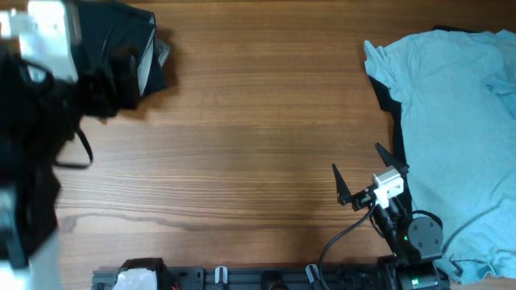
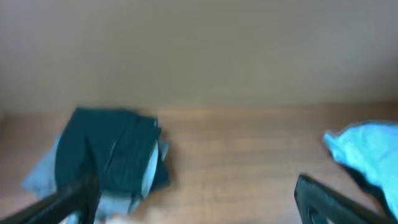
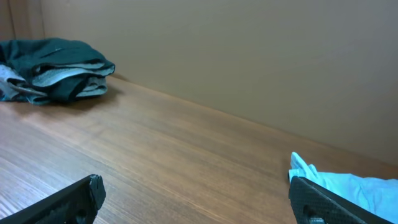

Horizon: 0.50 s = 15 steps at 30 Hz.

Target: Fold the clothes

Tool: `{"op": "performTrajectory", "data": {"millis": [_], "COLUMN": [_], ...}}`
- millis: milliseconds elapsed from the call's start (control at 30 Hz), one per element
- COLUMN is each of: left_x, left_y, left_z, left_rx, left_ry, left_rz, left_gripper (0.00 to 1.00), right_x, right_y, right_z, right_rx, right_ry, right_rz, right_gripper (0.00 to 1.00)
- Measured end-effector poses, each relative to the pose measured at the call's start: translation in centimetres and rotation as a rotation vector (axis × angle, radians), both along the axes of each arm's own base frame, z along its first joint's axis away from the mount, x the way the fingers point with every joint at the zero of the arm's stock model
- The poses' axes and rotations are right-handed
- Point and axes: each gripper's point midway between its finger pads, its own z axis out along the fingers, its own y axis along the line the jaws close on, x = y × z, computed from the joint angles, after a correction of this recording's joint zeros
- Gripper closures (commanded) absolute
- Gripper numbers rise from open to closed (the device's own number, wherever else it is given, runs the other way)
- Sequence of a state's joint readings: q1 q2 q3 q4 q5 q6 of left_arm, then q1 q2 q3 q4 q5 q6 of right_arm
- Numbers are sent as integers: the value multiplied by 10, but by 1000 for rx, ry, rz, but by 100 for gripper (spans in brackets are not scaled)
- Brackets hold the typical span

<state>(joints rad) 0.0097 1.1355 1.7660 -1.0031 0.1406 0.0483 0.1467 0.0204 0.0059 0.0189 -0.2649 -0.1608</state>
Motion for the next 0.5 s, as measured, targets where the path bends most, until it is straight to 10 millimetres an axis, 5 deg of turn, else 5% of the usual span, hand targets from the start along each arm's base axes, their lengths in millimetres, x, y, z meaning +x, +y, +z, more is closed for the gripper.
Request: {"op": "performTrajectory", "data": {"millis": [100,267,500], "left_x": [-28,-45,-54], "left_y": [-3,2,7], "left_z": [-19,-65,-164], "left_rx": [-37,-92,-195], "left_ry": [-70,-185,-326], "left_rz": [10,51,84], "left_gripper": [0,0,0], "right_x": [0,0,0], "right_y": [0,0,0], "right_z": [0,0,0], "right_rx": [0,0,0], "right_ry": [0,0,0], "right_rz": [0,0,0], "right_gripper": [0,0,0]}}
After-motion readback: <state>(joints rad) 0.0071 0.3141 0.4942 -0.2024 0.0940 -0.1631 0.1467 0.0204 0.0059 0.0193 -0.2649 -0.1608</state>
